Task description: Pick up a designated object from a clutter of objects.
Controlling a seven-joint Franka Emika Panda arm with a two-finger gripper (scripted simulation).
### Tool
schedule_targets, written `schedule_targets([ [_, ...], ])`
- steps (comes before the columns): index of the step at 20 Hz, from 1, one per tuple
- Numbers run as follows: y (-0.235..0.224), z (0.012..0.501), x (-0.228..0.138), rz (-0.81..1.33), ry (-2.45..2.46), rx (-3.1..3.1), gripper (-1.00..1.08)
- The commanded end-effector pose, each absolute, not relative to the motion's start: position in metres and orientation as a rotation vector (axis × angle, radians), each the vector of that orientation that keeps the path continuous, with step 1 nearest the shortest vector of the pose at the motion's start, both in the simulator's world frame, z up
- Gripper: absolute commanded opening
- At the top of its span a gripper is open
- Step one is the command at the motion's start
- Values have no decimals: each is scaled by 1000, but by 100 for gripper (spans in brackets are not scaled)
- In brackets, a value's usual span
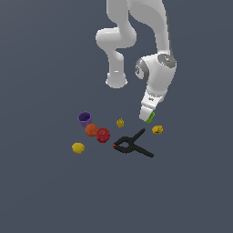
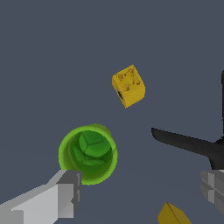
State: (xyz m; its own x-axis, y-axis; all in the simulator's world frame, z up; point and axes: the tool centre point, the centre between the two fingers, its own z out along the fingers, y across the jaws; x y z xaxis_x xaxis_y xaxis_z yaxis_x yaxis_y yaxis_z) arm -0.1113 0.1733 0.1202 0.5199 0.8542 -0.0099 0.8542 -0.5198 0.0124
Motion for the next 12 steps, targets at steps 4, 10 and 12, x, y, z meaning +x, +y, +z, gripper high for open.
schedule_targets([
  [4, 189, 101, -138, -1, 1700, 2636, 100],
  [10, 196, 93, -150, 0, 1771, 2595, 100],
  [12, 195, 93, -149, -1, 1764, 2599, 100],
])
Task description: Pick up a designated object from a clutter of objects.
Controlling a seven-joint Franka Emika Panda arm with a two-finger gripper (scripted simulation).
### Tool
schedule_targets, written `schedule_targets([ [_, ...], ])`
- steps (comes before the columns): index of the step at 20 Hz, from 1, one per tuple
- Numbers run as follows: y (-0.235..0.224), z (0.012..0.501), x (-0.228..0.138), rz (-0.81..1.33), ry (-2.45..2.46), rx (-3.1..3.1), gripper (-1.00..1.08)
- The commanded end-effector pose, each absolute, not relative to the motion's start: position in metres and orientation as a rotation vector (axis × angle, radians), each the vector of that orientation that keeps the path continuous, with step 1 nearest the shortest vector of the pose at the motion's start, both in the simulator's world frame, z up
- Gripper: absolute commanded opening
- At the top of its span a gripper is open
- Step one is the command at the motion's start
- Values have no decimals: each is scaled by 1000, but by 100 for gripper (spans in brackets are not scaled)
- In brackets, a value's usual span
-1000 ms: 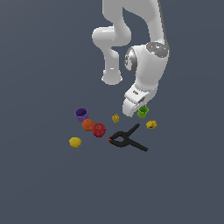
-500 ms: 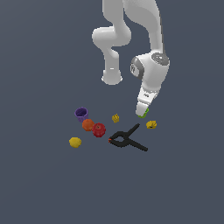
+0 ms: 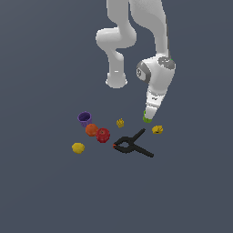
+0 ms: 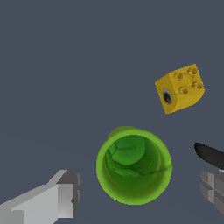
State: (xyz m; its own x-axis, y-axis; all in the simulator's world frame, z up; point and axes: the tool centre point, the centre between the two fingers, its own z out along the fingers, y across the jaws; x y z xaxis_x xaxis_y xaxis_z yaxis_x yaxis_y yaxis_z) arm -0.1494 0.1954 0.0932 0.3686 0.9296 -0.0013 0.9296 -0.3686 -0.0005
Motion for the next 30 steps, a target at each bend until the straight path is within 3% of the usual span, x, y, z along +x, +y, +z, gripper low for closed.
schedule_targets([
  [1, 195, 93, -149, -1, 1764, 2599, 100],
  [21, 196, 42, -151, 0, 1773, 2594, 100],
  [22, 196, 42, -151, 0, 1773, 2594, -100],
  [30, 196, 42, -151, 0, 1773, 2594, -100],
])
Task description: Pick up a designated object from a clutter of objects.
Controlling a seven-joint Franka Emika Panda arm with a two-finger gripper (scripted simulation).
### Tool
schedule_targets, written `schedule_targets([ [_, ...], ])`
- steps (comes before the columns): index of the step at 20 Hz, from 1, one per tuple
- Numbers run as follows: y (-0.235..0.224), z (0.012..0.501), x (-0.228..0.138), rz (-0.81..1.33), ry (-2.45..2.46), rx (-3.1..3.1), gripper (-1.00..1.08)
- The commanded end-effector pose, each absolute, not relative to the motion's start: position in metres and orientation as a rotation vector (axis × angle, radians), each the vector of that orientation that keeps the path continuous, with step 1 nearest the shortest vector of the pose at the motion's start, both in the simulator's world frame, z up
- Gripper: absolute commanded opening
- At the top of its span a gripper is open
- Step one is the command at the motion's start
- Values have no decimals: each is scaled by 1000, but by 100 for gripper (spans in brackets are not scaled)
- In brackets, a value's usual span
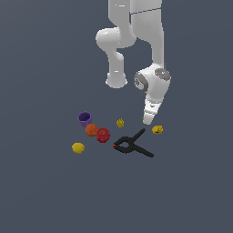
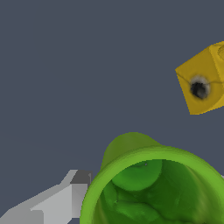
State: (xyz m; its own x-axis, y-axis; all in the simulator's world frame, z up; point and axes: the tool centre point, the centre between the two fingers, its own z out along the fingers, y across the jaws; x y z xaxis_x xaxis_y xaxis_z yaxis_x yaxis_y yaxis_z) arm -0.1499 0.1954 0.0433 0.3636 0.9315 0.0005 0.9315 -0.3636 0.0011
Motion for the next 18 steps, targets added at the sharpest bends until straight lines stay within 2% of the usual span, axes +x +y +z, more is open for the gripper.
schedule_targets([
  [1, 196, 42, -151, 0, 1773, 2594, -100],
  [9, 188, 52, -149, 2, 1772, 2593, -100],
  [18, 158, 86, -147, 1, 1772, 2593, -100],
])
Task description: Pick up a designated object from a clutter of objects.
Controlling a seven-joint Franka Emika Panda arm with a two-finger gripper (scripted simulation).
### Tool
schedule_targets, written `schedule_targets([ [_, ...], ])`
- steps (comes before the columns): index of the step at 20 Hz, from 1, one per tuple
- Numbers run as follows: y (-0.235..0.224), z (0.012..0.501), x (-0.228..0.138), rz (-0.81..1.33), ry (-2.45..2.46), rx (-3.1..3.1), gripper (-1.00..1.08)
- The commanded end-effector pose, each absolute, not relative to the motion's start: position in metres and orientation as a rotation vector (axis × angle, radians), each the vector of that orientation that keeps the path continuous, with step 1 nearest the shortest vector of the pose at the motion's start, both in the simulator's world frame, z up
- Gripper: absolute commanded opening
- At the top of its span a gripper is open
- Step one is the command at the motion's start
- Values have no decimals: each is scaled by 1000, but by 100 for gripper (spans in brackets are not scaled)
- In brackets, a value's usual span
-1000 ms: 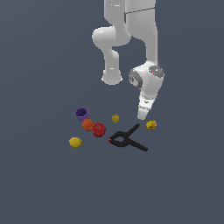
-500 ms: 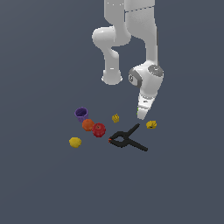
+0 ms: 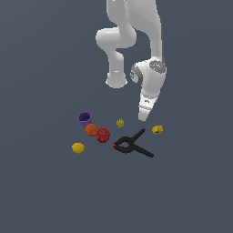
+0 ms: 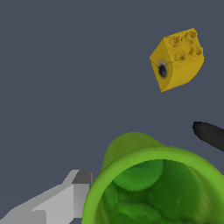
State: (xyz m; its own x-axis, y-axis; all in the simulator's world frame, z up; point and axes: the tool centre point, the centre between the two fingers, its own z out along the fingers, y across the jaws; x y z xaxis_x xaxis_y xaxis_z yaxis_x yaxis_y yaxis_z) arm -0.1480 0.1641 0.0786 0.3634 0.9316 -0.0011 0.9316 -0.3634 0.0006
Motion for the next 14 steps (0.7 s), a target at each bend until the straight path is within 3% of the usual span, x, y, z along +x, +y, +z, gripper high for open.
schedule_targets([
  [1, 154, 91, -147, 1, 1773, 2593, -100],
  [14, 87, 172, -142, 6, 1778, 2597, -100],
])
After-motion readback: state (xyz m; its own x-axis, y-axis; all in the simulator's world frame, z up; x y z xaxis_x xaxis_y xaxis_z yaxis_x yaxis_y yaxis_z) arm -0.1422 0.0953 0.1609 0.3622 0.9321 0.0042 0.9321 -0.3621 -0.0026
